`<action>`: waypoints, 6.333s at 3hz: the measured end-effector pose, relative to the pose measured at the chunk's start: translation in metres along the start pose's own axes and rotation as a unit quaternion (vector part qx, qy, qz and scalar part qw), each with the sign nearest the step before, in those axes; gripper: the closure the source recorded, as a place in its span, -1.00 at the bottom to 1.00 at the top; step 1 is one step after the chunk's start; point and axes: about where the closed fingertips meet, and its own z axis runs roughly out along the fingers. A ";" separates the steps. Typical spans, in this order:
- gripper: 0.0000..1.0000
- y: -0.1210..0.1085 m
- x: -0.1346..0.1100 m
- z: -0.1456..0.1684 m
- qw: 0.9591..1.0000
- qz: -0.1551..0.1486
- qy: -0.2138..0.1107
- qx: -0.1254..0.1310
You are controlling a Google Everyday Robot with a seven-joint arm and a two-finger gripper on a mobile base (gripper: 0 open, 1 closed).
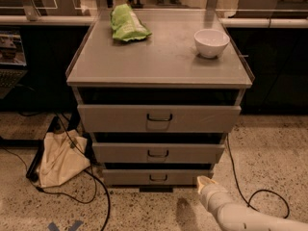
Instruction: Open bottom drawer
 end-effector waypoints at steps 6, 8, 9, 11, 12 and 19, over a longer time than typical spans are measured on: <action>1.00 -0.022 0.082 0.142 0.999 0.029 0.026 -0.014; 1.00 -0.059 0.045 0.198 0.997 0.034 -0.062 0.044; 1.00 -0.057 0.046 0.198 0.997 0.031 -0.060 0.042; 1.00 -0.053 0.042 0.239 0.997 -0.002 -0.057 0.047; 1.00 -0.058 0.050 0.255 0.997 -0.001 -0.045 0.062; 1.00 -0.075 0.083 0.309 0.993 0.014 0.026 0.114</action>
Offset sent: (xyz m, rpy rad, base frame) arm 0.0251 0.0106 -0.1389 0.0640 0.1590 -0.0779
